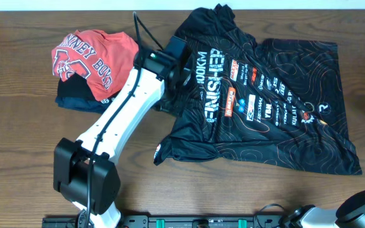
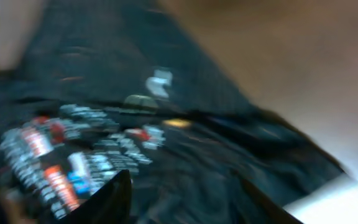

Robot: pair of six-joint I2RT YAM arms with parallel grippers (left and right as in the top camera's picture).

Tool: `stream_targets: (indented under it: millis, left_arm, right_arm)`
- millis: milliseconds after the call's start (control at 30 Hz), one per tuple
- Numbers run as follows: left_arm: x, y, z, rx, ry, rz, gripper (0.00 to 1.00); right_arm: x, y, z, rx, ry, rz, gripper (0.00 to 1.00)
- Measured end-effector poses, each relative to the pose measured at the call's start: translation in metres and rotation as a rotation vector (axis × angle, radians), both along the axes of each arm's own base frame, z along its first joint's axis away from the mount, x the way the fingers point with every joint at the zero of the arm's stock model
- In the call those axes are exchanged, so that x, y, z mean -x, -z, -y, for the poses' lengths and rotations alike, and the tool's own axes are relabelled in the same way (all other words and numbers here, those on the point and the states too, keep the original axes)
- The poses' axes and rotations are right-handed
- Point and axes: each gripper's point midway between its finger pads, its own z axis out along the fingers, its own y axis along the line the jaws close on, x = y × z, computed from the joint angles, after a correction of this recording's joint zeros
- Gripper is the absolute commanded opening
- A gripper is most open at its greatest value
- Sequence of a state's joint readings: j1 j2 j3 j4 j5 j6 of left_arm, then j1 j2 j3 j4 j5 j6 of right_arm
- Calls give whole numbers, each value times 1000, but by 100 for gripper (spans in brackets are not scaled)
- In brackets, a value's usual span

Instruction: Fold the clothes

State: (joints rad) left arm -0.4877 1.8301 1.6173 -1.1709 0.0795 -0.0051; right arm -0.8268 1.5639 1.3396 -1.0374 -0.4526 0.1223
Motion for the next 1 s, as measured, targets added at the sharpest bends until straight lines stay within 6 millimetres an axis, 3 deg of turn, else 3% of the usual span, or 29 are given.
stream_targets:
  millis: [167, 333, 633, 800, 1000]
  left_arm:
    - [-24, 32, 12, 32, 30, 70, 61]
    - [-53, 63, 24, 38, 44, 128, 61]
    - [-92, 121, 22, -46, 83, 196, 59]
    - [-118, 120, 12, -64, 53, 287, 59]
    - [-133, 118, -3, -37, 12, 309, 27]
  right_arm:
    - [-33, -13, -33, -28, -156, 123, 48]
    - [-45, -15, -57, -31, -243, 137, 48]
    - [-46, -12, -68, -31, -273, 112, 47]
    - [-43, -10, -70, -38, -272, 99, 46]
    - [-41, -9, -71, -45, -271, 90, 45]
